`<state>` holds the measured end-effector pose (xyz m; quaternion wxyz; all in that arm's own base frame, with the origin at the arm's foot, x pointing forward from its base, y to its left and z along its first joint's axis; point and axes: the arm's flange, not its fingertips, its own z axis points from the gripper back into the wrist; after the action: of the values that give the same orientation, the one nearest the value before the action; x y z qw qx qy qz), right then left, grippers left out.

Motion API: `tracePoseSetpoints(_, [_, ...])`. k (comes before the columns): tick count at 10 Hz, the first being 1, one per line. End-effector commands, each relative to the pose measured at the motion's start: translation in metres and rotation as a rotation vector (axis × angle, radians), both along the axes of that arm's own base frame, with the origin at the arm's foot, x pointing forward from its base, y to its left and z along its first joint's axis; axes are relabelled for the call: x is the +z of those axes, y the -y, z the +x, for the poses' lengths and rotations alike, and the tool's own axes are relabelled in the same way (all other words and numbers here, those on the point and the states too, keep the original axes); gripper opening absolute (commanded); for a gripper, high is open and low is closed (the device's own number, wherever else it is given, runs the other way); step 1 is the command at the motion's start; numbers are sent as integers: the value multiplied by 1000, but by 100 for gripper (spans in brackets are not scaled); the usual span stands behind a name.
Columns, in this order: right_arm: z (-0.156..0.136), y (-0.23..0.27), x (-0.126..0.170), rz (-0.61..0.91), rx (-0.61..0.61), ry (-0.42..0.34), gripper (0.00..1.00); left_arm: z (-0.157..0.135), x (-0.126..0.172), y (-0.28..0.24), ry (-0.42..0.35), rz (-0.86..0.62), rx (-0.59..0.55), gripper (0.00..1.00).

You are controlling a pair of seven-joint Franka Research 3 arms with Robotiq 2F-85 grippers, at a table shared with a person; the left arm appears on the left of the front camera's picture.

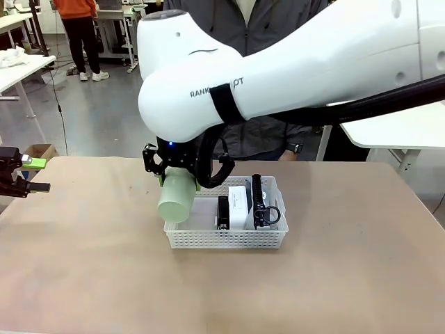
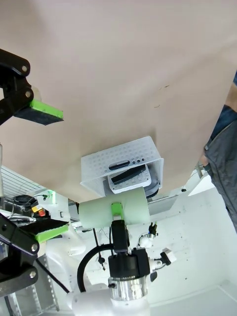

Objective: Efficiently arrange items inside the basket to fit them all.
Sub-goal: Pick up the Reusable plastic cup and place it inside the Organizing basket.

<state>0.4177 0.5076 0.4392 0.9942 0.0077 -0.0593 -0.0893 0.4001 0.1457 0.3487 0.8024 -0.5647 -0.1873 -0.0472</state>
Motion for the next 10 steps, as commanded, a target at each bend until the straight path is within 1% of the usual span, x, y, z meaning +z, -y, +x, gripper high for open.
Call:
tracePoseSetpoints(1, [3,-2,-15,-49,-5,62,87,-2,2,1,-10,1,-2,100])
tracePoseSetpoints(3, [5,-2,-35,-86,35,98,87,-2,2,1,-10,1,-2,100])
tracePoseSetpoints(5, [9,-1,-52,-93,14,135,87,-2,2,1,-10,1,-2,100])
tracePoseSetpoints(10, [17,4,-79,-134,27,59,87,-2,2,1,-10,1,-2,100])
